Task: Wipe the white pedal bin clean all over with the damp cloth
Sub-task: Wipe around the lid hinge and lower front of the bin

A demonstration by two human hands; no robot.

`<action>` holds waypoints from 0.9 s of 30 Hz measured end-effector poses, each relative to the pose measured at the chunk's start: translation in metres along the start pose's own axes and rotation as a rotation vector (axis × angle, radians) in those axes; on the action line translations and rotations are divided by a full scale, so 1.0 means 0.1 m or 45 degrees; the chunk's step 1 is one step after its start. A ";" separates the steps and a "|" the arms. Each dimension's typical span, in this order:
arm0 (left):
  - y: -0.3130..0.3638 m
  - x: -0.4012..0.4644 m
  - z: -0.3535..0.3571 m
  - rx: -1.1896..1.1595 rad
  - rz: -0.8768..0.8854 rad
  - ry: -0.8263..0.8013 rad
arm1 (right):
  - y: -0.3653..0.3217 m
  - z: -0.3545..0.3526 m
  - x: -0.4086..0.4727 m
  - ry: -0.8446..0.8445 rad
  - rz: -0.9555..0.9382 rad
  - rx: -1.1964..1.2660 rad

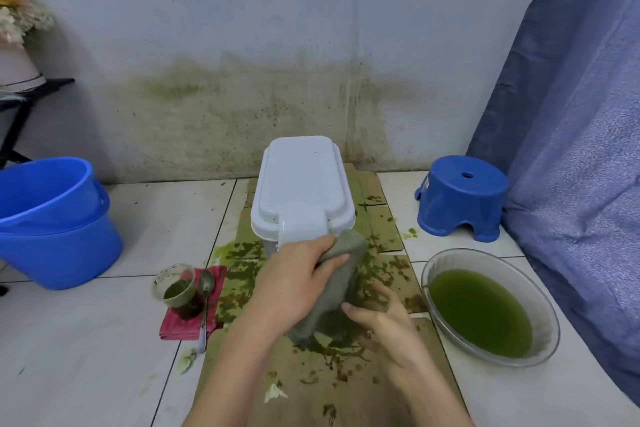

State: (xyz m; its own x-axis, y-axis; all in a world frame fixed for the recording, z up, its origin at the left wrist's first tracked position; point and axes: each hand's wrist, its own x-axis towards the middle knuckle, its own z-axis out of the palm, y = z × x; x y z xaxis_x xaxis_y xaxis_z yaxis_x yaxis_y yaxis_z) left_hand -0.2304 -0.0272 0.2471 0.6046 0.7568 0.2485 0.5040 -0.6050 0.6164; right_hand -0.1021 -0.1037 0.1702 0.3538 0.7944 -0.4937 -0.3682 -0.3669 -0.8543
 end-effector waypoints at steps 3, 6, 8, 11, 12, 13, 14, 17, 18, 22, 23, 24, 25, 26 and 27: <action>-0.03 0.10 -0.04 0.020 0.116 -0.155 | -0.07 0.03 -0.08 -0.010 -0.311 -0.112; -0.03 0.18 -0.12 -0.027 0.132 -0.351 | -0.26 -0.04 -0.15 -0.152 -0.495 -0.306; -0.02 0.20 -0.18 -0.157 0.107 -0.342 | -0.42 -0.11 -0.19 -0.281 -0.468 -0.352; -0.12 0.13 -0.23 -0.447 -0.121 -0.235 | -0.55 -0.17 -0.25 -0.411 -0.414 -0.252; -0.20 0.08 -0.23 -0.509 -0.221 -0.241 | -0.58 -0.18 -0.27 -0.440 -0.401 -0.213; -0.28 0.01 -0.20 -0.559 -0.309 -0.286 | -0.59 -0.18 -0.28 -0.449 -0.394 -0.192; -0.33 -0.09 -0.16 -0.623 -0.374 -0.361 | -0.61 -0.19 -0.29 -0.448 -0.385 -0.171; -0.39 -0.31 0.07 -0.870 -0.417 -0.459 | -0.63 -0.21 -0.30 -0.448 -0.344 -0.030; -0.39 -0.34 0.14 -0.966 -0.430 -0.367 | -0.64 -0.22 -0.31 -0.456 -0.334 0.015; -0.30 -0.34 0.28 -1.291 -0.470 0.106 | -0.64 -0.24 -0.31 -0.422 -0.352 0.058; -0.26 -0.33 0.29 -1.278 -0.467 0.148 | -0.64 -0.24 -0.31 -0.392 -0.369 0.056; -0.20 -0.32 0.29 -1.245 -0.434 0.164 | -0.64 -0.24 -0.30 -0.361 -0.391 0.060; -0.14 -0.32 0.27 -1.222 -0.397 0.169 | -0.63 -0.26 -0.28 -0.336 -0.423 0.079; -0.10 -0.31 0.25 -1.228 -0.371 0.186 | -0.63 -0.27 -0.28 -0.331 -0.462 0.118; -0.09 -0.30 0.24 -1.269 -0.359 0.225 | -0.63 -0.28 -0.27 -0.340 -0.503 0.163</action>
State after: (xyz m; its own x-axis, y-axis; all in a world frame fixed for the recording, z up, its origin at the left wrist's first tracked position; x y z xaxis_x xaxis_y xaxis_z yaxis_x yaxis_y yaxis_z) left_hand -0.2382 -0.0502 0.2163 0.4054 0.9124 0.0567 -0.1718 0.0151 0.9850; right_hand -0.0643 -0.1152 0.2324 0.2610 0.9633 -0.0630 -0.3590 0.0363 -0.9326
